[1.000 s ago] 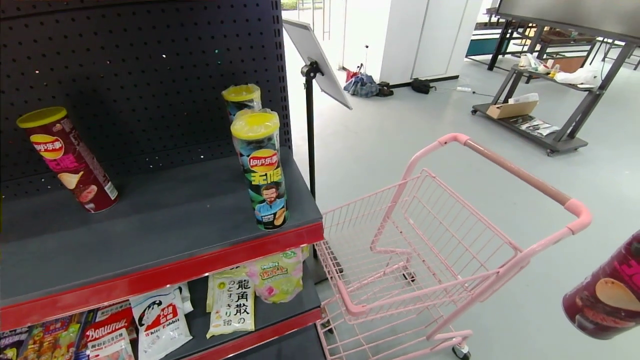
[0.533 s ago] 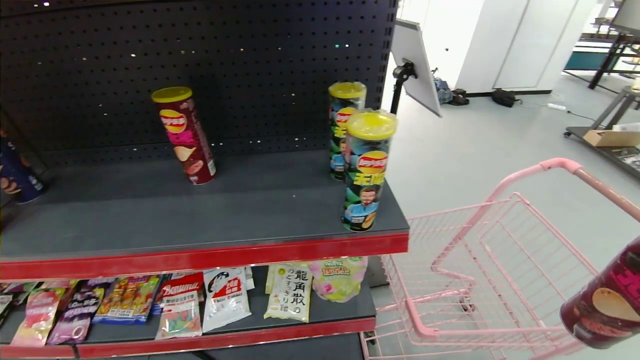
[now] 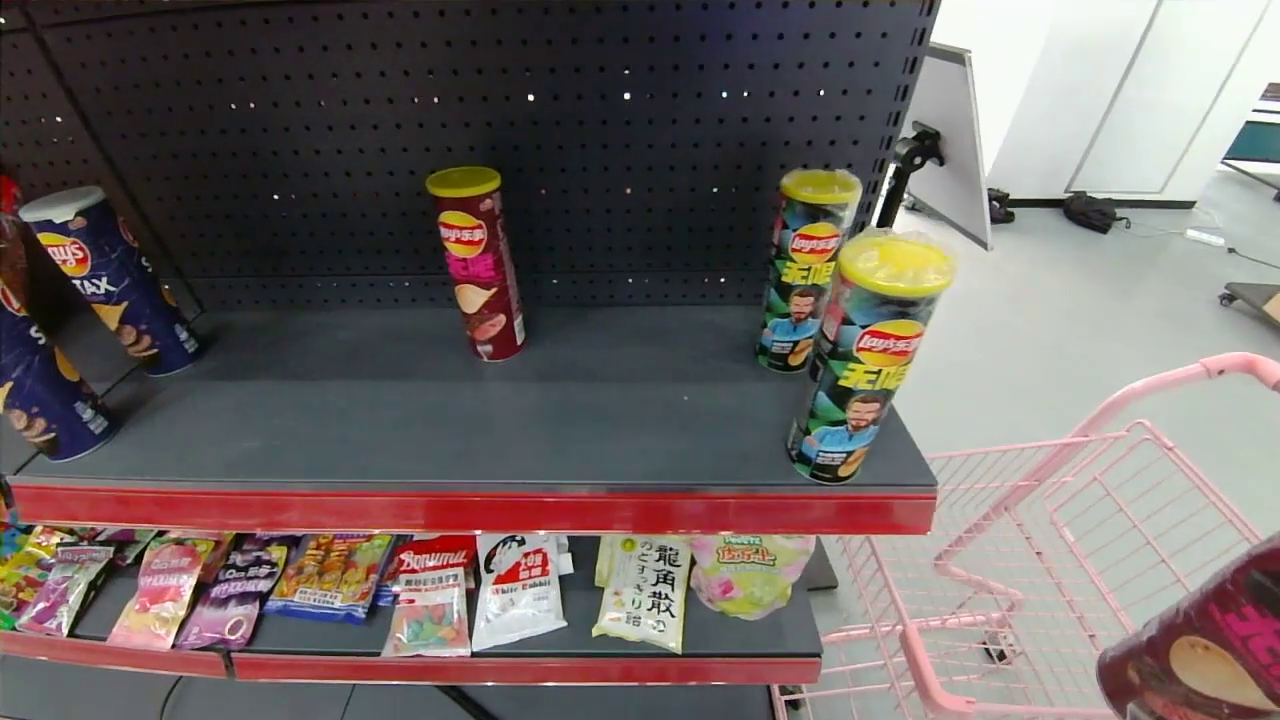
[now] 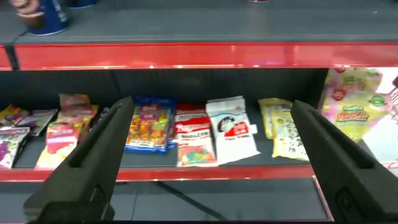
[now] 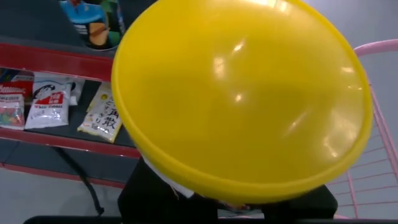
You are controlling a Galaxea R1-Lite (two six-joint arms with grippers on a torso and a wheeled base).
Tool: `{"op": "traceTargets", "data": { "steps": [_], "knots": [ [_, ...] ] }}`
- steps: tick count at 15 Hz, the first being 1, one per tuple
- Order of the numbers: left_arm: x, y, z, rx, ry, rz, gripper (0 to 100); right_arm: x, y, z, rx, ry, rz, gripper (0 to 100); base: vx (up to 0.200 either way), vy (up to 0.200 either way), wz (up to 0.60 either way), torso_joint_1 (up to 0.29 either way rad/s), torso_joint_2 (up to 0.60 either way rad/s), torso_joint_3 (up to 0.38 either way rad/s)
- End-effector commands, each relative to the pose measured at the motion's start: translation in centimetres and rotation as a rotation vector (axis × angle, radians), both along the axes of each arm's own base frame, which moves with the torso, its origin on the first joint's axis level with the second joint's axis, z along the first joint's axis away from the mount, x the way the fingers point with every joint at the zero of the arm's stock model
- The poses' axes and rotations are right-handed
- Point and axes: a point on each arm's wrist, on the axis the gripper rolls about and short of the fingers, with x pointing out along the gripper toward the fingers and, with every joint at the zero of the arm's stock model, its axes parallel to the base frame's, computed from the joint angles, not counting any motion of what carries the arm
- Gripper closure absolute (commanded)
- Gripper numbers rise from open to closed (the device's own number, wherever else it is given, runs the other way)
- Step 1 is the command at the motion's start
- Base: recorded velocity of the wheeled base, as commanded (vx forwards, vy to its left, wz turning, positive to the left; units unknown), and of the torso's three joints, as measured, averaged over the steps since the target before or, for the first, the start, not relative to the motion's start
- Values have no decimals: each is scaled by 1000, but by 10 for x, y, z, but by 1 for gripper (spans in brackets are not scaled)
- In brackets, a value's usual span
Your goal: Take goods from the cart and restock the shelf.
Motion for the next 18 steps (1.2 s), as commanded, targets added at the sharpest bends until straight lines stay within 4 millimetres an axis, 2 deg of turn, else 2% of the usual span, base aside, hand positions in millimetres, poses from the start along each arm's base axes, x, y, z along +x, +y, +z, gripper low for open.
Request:
{"op": "traceTargets", "data": {
  "steps": [1, 6, 11, 14, 18],
  "knots": [
    [0, 0, 0, 0, 1, 1, 0, -14, 1, -12, -3, -37, 0, 100, 0, 200, 0, -2, 2, 2],
    [0, 0, 0, 0, 1, 1, 0, -16, 1, -8, -6, -64, 3, 100, 0, 200, 0, 4, -2, 3],
    [0, 0, 0, 0, 1, 1, 0, -20, 1, -12, -5, -69, 12, 100, 0, 200, 0, 0, 2, 4],
    [0, 0, 0, 0, 1, 1, 0, -20, 1, -12, -7, -66, 12, 100, 0, 0, 0, 0, 0, 0],
    [0, 0, 0, 0, 1, 1, 0, -22, 2, -12, -9, -80, 13, 100, 200, 0, 0, -4, 0, 0]
  ]
}}
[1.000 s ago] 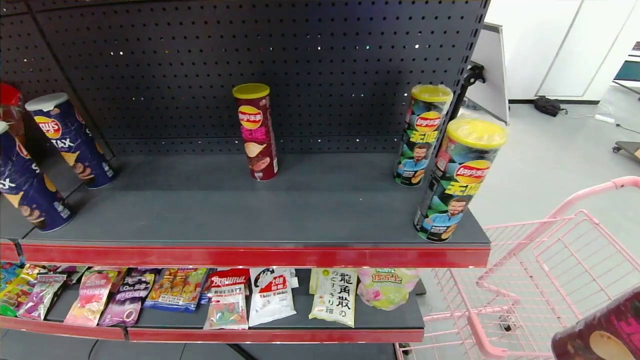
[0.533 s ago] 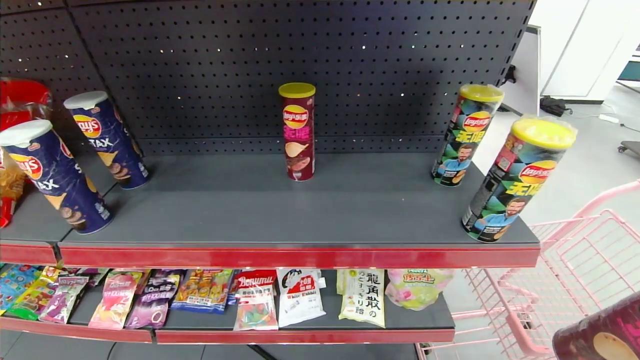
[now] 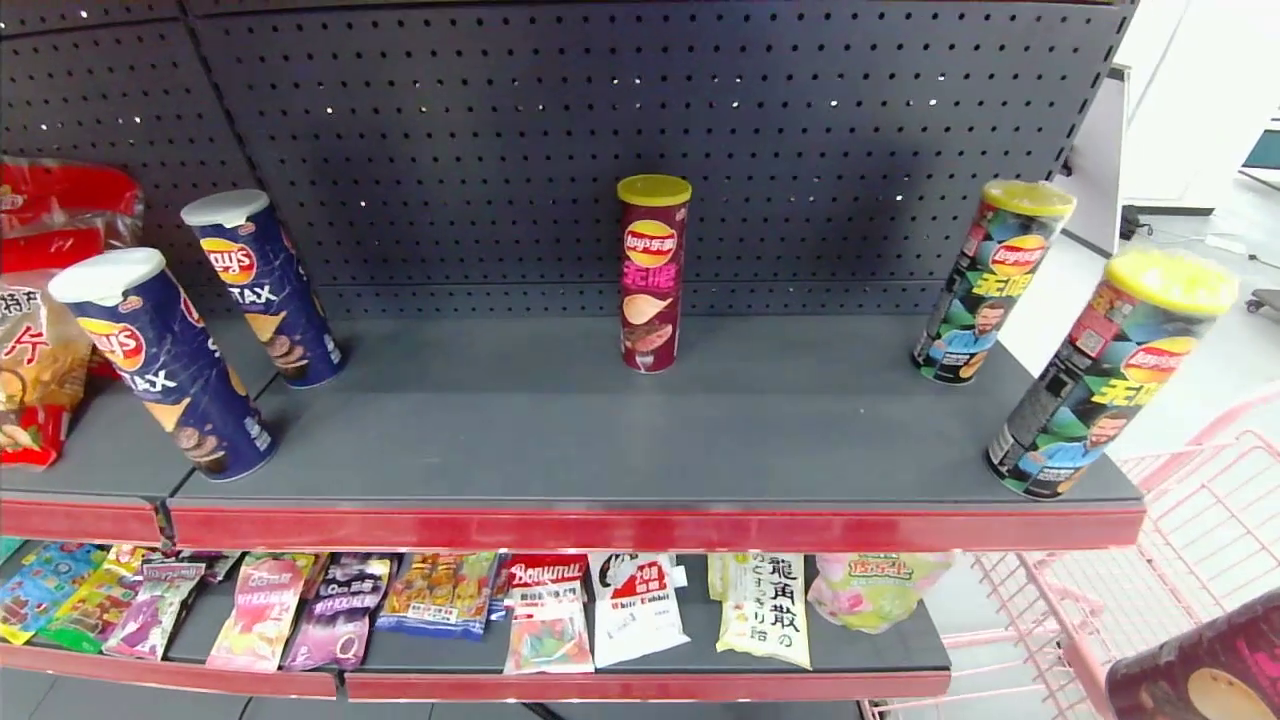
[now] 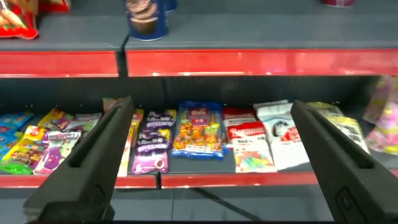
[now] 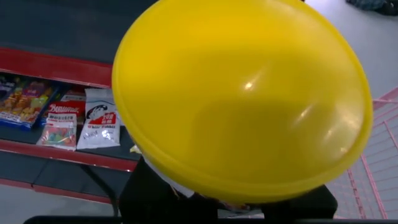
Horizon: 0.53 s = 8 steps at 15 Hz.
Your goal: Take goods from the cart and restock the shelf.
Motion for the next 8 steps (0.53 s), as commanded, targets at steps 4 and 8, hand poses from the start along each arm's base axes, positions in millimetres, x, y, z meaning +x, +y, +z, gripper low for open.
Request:
{"op": "traceTargets", "data": {
  "steps": [4, 8],
  "knots": [
    [0, 0, 0, 0, 1, 0, 0, -1, 0, -2, -2, 0, -1, 100, 200, 0, 0, 5, 2, 6],
    [0, 0, 0, -2, 1, 0, 0, -5, 0, -8, -2, -8, -1, 100, 50, 0, 0, 1, 3, -1]
  ]
}}
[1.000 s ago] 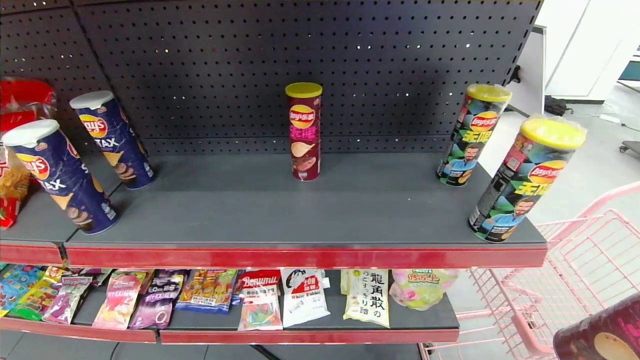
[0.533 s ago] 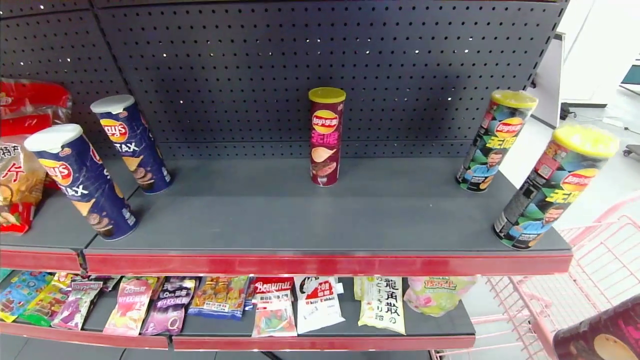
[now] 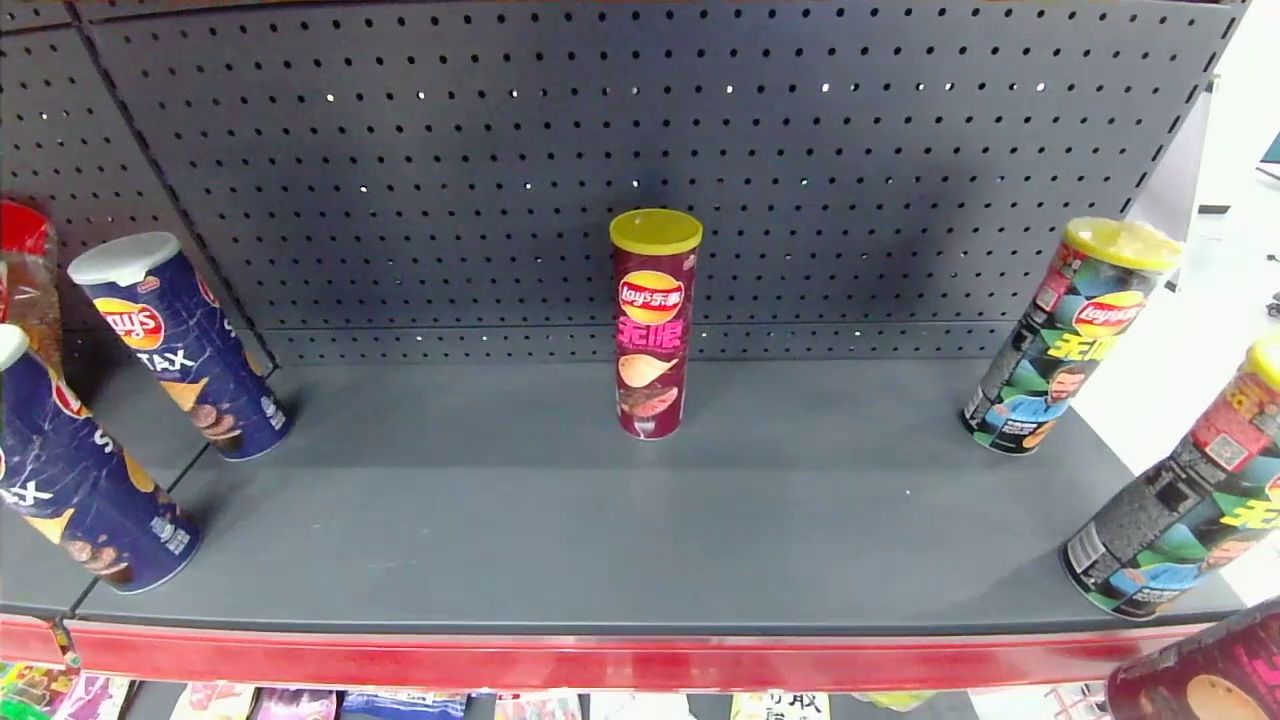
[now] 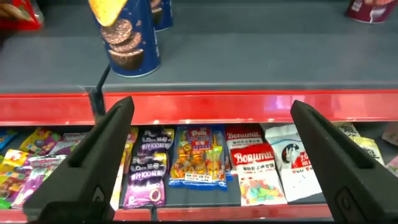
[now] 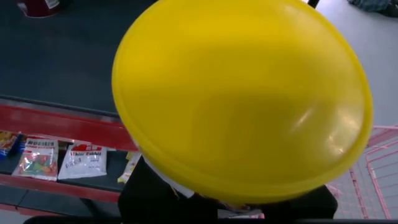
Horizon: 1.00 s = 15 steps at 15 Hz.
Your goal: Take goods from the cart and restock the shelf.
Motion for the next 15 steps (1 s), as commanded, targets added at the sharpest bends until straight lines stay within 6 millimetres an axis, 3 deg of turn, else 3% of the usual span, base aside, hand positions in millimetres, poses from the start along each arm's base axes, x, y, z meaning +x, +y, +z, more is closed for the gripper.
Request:
{"op": "traceTargets", "data": {
  "steps": [1, 5, 6, 7, 8, 9, 11, 14, 15],
  "knots": [
    [0, 0, 0, -1, 1, 1, 0, -4, 0, -4, 0, -15, 2, 100, 0, 0, 0, 0, 0, 0],
    [1, 0, 1, 14, 6, -21, 0, -12, 1, -11, 3, -42, 35, 100, 0, 0, 0, 0, 0, 0],
    [-2, -2, 20, 15, -33, -88, 0, -13, 1, -12, 3, -51, 57, 100, 0, 0, 0, 0, 0, 0],
    [12, -3, 88, -12, -3, -148, 0, -15, 2, -13, 7, -57, 102, 100, 0, 0, 0, 0, 0, 0],
    [27, -3, 122, -69, 15, -160, 0, -15, 2, -13, 8, -63, 138, 100, 0, 0, 0, 0, 0, 0],
    [53, -7, 162, -117, 36, -314, 0, -16, 3, -7, 11, -78, 204, 100, 0, 0, 0, 0, 0, 0],
    [85, -18, 159, -28, 129, -579, 0, -17, 3, -2, 12, -92, 244, 100, 0, 0, 0, 0, 0, 0],
    [153, -28, 151, 89, 239, -627, 0, -15, 4, 2, 32, -44, 351, 100, 0, 0, 0, 0, 0, 0],
    [187, -39, 150, 108, 229, -693, 0, -17, 4, 6, 53, 0, 393, 100, 0, 0, 0, 0, 0, 0]
  ]
}}
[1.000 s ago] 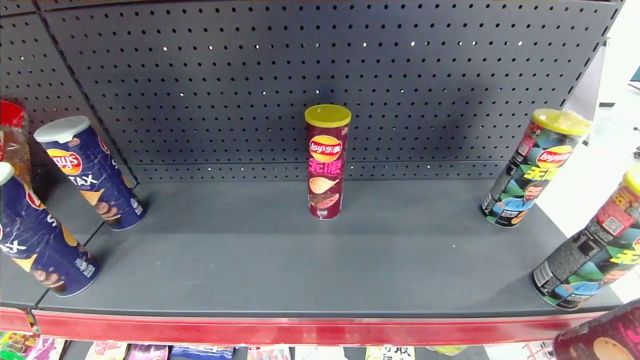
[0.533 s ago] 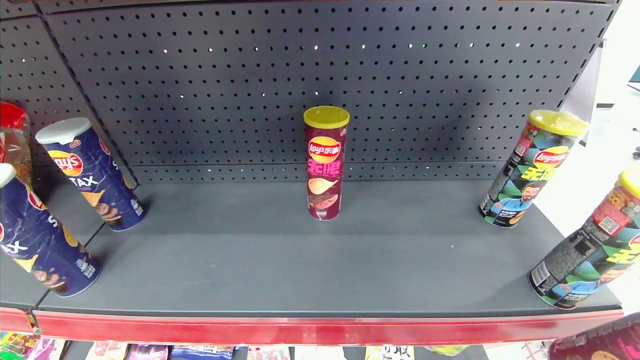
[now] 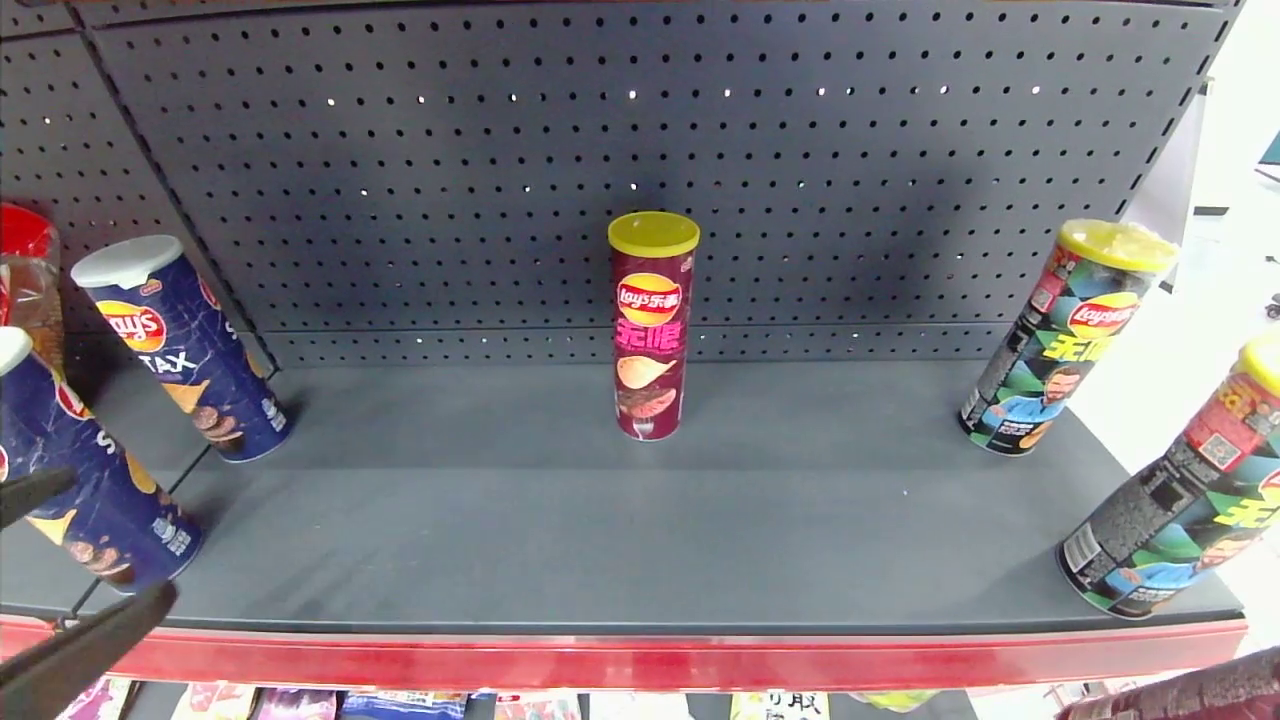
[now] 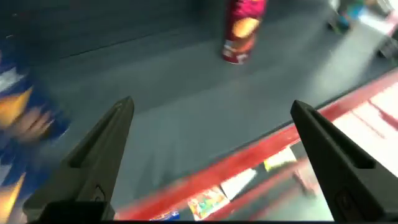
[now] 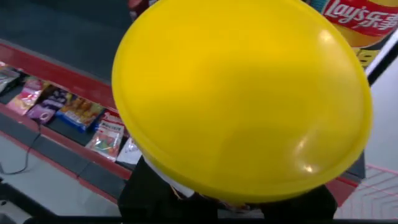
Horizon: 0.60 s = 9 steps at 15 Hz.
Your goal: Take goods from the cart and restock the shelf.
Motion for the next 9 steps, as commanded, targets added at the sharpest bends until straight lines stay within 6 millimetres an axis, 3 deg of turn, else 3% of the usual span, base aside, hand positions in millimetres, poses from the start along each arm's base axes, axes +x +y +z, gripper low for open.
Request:
{"op": "traceTargets", "data": {
  "steps": [1, 2, 4, 6, 9],
  "knots": [
    [119, -32, 1, 71, 108, -239, 0, 0, 0, 7, 11, 48, 60, 100, 0, 0, 0, 0, 0, 0],
    [146, -44, -5, 64, 96, -296, 0, -1, 0, 9, 15, 62, 64, 100, 0, 0, 0, 0, 0, 0],
    [169, -59, -10, 66, 96, -328, 0, 4, 1, 29, 19, 47, 72, 100, 0, 0, 0, 0, 0, 0],
    [182, -70, -11, 68, 105, -357, 0, 18, 6, 59, 21, 43, 110, 100, 0, 0, 0, 0, 0, 0],
    [189, -84, -19, 74, 133, -399, 0, 28, 9, 76, 24, 49, 167, 100, 0, 0, 0, 0, 0, 0]
  ]
}}
